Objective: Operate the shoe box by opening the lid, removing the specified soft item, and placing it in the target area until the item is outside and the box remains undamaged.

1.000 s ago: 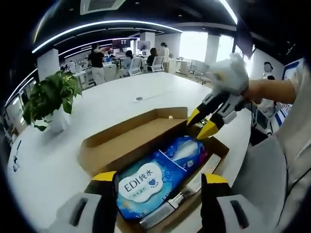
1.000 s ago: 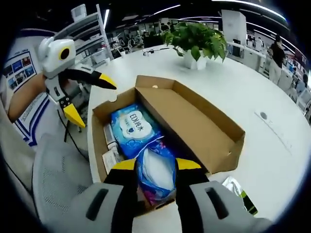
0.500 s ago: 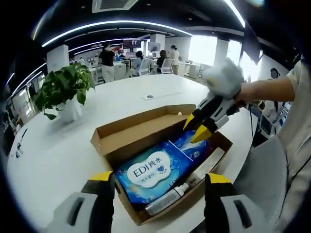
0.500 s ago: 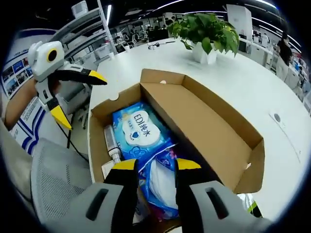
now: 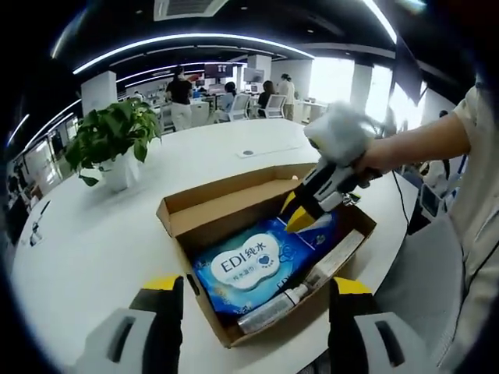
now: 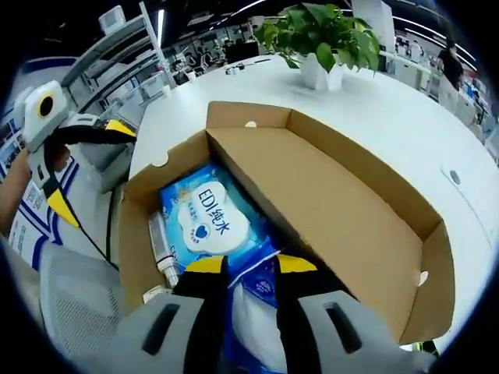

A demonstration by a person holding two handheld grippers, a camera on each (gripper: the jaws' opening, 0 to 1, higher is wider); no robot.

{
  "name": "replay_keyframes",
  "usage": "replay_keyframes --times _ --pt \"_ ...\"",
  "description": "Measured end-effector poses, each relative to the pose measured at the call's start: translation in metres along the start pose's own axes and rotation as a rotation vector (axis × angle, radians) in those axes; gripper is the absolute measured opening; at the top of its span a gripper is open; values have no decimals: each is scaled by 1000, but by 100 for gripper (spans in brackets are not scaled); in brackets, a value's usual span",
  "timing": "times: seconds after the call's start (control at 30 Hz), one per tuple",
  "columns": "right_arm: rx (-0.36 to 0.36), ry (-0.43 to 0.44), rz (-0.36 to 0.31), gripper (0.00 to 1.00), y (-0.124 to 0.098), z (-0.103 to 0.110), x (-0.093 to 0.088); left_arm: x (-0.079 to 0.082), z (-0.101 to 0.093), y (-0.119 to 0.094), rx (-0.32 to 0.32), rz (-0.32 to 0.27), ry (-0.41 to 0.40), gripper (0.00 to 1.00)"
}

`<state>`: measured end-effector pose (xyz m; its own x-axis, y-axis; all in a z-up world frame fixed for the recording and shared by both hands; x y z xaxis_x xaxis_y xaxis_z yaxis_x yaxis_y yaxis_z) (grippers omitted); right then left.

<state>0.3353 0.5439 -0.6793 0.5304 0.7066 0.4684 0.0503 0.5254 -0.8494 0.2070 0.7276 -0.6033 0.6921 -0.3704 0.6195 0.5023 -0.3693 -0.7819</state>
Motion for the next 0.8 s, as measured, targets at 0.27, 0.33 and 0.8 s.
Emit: replay_keyframes --times 0.27,0.33,0.8 --pt "9 97 3 16 11 -4 -4 -8 2 1 6 2 -33 77" --pt "28 138 -13 18 14 -2 -2 -9 2 2 2 -4 -41 77" --pt "-39 192 -78 3 12 -2 5 -12 2 2 8 -10 -59 74"
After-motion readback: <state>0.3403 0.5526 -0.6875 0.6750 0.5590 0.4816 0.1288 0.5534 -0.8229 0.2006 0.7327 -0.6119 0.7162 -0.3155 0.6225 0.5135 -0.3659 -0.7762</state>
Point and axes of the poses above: the point that each gripper's makers call its tool centre point, and the gripper's own axes: y roughly forward along the fingers, z roughly to its left, x roughly out of its top, the point moved 8 cm from there along -y, roughly backward along the fingers, and after that the axes turned 12 degrees about z, right-handed, at the moved point
